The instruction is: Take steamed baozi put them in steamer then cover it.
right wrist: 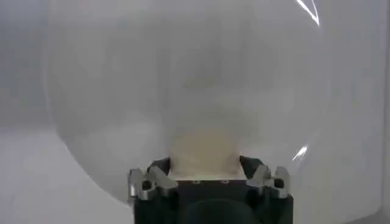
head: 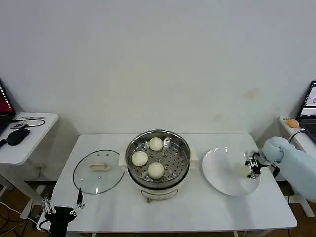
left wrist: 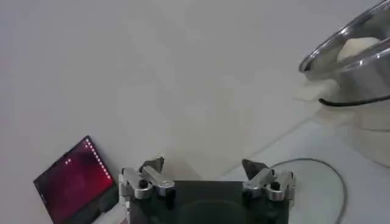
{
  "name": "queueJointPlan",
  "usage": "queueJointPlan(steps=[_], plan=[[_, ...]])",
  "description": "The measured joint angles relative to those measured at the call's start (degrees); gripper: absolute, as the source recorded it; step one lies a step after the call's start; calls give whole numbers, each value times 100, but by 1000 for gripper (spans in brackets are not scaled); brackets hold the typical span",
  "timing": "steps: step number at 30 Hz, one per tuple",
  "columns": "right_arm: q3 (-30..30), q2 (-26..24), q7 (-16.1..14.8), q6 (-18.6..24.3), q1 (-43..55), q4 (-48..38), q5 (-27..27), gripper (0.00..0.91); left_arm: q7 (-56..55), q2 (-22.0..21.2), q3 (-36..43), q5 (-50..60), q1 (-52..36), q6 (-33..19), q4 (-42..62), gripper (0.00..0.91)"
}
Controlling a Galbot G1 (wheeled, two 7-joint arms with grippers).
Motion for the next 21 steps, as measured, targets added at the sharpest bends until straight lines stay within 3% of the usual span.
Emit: queueJointPlan(steps=[12,21], plan=[[-249,-266,-106,-156,254,380,177,615,-11,-3,-10,4,20,-7,-39,907],[-793,-645,-130,-437,1056,1183,673,615,-12,16,48,5,-50,-9,-43,907]])
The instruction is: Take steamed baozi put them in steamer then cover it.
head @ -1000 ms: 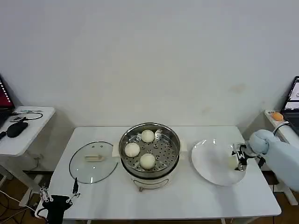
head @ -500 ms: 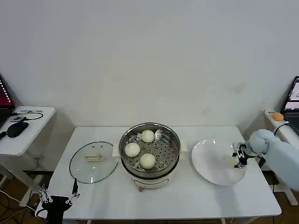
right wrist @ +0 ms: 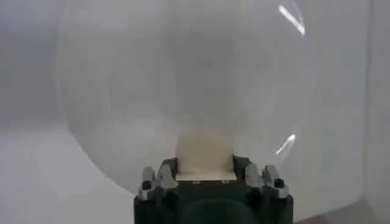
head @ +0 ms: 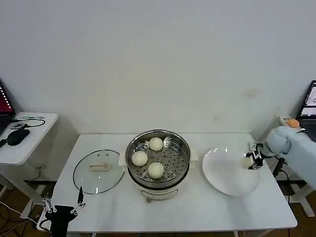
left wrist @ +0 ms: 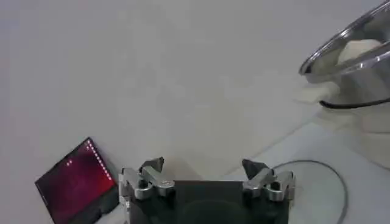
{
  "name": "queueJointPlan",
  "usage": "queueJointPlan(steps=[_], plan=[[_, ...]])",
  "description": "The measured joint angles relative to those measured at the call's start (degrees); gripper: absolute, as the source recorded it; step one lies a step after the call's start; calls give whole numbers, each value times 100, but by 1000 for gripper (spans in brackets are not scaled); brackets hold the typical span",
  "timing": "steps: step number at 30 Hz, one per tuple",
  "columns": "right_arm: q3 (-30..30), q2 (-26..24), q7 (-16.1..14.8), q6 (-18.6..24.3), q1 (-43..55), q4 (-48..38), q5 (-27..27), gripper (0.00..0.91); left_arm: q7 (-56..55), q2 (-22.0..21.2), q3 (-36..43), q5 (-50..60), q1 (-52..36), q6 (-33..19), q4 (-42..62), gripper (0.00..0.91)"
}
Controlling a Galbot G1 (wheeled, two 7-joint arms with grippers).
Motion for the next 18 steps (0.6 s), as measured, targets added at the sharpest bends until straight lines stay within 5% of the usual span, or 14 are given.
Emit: queueJointPlan(steps=[18], plan=[[-1941,244,493,-1057,2537,1923,1731,615,59,10,26,56,-121,44,19,907]])
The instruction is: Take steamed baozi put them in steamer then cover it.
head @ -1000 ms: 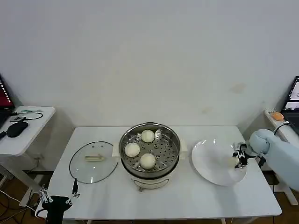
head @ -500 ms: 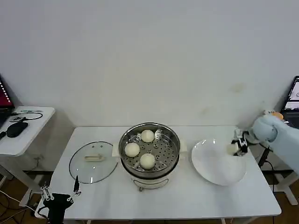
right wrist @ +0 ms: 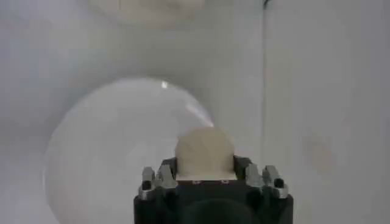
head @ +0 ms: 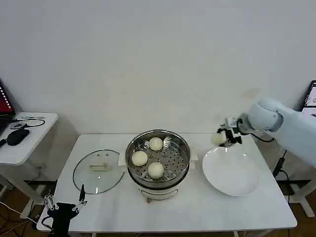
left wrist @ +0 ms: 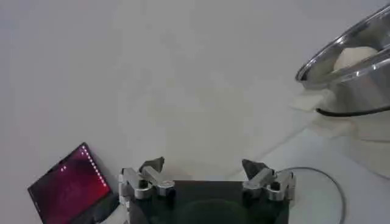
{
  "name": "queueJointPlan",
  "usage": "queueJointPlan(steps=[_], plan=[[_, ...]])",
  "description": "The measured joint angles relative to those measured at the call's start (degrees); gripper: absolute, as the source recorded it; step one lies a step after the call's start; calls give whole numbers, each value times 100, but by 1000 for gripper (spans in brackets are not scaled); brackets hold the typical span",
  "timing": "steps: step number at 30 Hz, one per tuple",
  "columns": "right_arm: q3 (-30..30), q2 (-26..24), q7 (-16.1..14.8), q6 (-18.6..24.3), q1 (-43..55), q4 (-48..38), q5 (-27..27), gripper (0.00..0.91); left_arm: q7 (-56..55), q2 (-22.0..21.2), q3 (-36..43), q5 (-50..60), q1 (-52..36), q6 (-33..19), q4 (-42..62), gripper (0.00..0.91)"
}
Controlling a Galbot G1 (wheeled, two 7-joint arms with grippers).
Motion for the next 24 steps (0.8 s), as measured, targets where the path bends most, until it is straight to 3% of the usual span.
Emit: queueJointPlan(steps=[7,15,24], plan=[[-741,586,357,-486,812,214,965,625,-16,-10,-56,-36,-3,-5,-11,907],[-1178,1326,904,-1047,1068,184,2074,615,-42,-3,-152,-47,-36,-14,-21,907],[-1469,1993,1281,-1444,920,-75,2694,625,-68,-20,-180,-95,-94,-23,45,907]])
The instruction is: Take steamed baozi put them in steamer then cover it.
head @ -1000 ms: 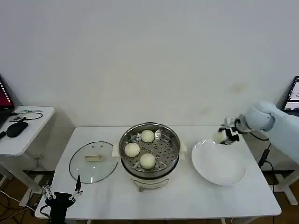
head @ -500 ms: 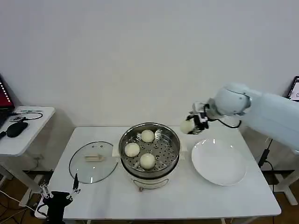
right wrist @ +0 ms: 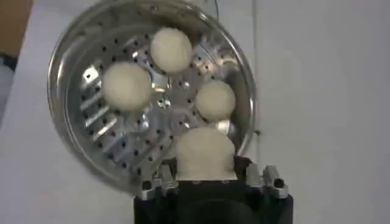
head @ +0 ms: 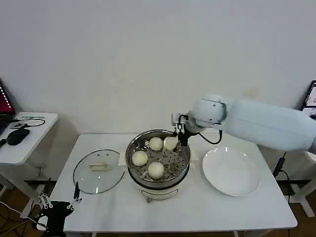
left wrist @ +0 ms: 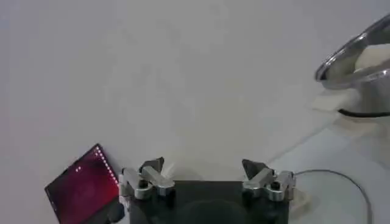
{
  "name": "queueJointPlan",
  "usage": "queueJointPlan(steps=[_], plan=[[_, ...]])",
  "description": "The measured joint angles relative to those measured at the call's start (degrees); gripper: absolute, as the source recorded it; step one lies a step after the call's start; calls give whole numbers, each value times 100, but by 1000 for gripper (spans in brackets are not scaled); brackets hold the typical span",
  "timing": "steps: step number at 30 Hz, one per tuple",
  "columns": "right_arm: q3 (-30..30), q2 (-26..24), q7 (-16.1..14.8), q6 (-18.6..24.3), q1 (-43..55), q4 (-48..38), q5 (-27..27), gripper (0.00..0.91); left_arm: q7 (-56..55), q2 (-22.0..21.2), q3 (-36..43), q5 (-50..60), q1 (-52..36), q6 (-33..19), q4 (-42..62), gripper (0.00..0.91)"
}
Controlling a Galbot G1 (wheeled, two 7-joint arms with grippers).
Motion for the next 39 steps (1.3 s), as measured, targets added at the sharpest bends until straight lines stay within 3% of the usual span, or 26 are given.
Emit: queueJointPlan(steps=[23,25,26,27,39], plan=[[32,618,94,-267,-704,-804,-100,625,-16,19,-40,-31,-34,-8,71,907],[31,629,90,-275,-742,-820,-114,675,-17,19,-40,-32,-33,-8,71,907],[31,631,86,-278,-758,-822,-115,836,-18,20,-42,-34,-30,-8,71,907],[31,629,80,-281,-767,-822,-121,907,-19,21,-47,-36,-26,-8,71,907],[120,498,113,-298,-729,-726,-142,907,-4,13,-37,-37,-89,-1,80,907]])
